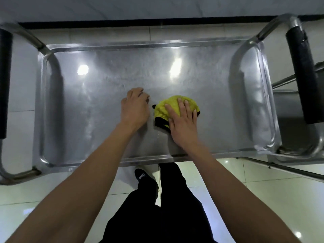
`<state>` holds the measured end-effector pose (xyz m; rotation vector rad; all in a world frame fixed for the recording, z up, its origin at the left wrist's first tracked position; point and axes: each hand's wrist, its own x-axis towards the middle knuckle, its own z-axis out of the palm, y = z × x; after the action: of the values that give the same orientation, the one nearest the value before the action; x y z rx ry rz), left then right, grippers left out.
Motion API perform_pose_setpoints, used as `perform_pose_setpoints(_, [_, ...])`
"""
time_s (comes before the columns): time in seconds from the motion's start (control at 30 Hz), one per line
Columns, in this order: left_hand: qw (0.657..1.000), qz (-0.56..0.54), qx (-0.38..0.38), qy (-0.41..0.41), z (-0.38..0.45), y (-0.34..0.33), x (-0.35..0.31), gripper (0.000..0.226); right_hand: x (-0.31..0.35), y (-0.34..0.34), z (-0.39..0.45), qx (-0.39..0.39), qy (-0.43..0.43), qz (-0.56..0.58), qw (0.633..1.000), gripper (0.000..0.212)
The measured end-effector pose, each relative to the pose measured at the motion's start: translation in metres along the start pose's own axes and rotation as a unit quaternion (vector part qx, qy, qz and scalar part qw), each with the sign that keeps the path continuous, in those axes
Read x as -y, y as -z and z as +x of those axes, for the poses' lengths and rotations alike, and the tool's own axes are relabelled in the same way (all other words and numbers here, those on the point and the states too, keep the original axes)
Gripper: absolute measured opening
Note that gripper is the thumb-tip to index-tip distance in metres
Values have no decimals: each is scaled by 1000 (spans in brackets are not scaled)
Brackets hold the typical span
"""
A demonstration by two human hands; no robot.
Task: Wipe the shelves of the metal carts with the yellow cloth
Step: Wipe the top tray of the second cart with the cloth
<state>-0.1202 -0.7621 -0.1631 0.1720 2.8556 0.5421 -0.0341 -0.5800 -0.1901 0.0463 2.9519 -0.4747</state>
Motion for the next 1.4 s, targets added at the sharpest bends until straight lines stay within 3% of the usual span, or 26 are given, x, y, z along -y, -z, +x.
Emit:
perform_pose_setpoints(0.17, [1000,9,11,13,15,-6,-16,35,-15,18,81,10,0,4,1000,54])
perform_pose_setpoints(0.47, [998,30,-42,36,18,-16,-22,26,-15,32,222,-2,20,-13,1000,54])
perform_pose_setpoints(0.7, [998,35,-4,58,22,-15,-28,44,-6,34,247,0,28,4,1000,51])
perform_pose_setpoints(0.87, [997,52,34,42,14,-12,-26,49,-15,32,189,13,30,0,999,51])
perform_pose_setpoints(1.4, [988,72,112,-74,-88,-34,-55,46,-59,9,-142,26,-39,-4,999,52])
